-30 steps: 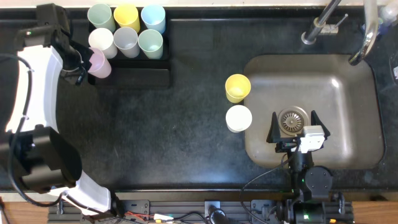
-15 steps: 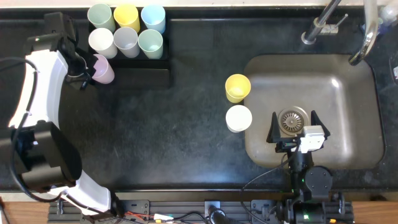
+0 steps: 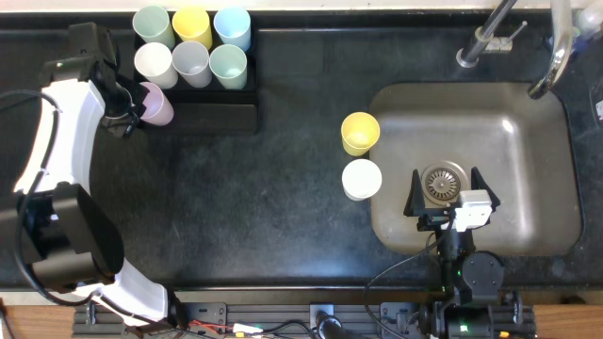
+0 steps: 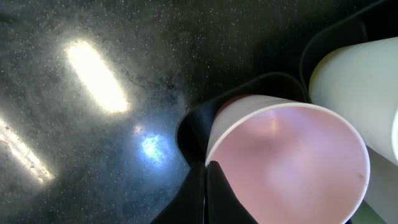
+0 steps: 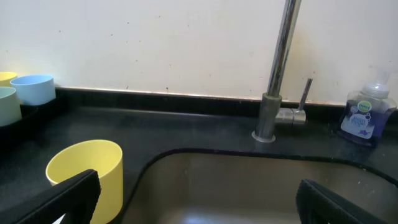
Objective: Store Cups
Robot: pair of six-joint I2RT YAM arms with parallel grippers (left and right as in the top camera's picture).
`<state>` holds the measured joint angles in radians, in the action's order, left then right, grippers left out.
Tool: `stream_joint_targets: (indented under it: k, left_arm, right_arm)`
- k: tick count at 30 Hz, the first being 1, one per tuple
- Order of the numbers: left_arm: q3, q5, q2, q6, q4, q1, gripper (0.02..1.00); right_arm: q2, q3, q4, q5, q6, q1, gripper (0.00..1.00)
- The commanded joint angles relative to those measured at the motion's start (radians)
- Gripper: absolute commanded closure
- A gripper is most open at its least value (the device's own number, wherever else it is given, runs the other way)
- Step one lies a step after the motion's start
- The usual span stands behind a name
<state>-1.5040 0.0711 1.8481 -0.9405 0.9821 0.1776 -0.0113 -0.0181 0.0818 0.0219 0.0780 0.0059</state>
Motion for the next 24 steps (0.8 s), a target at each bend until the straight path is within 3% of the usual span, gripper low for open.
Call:
stream_joint_targets:
  k: [1, 2, 3, 13, 16, 21, 24]
  left_arm:
    - [0.032, -0.003, 0.011, -0.007, -0.008, 0.001, 0.658]
    - [0.032, -0.003, 0.011, -0.007, -0.008, 0.001, 0.251]
    - [0.032, -0.003, 0.01, -0.007, -0.008, 0.001, 0.02]
    - [0.032, -0.002, -0.13, -0.007, -0.008, -0.01, 0.02]
    - [0.032, -0.003, -0.234, -0.006, -0.008, -0.064, 0.02]
    - [0.029, -0.015, -0.324, 0.148, -0.083, -0.307, 0.02]
    - [0.029, 0.072, -0.302, 0.181, -0.146, -0.533, 0.02]
  right_arm:
    - [0.007, 0.013, -0.006, 0.004, -0.008, -0.006, 0.003]
    - [0.007, 0.013, -0.006, 0.004, -0.008, -0.006, 0.005]
    - [0.007, 0.013, -0.006, 0.004, -0.008, -0.006, 0.005]
    - [0.007, 0.013, -0.006, 0.004, -0.008, -0.006, 0.003]
    - [0.007, 0.013, -0.006, 0.004, -0.008, -0.006, 0.003]
    - [0.007, 0.013, -0.006, 0.004, -0.008, -0.006, 0.003]
    - [0.007, 0.013, -0.006, 0.004, -0.008, -0.006, 0.003]
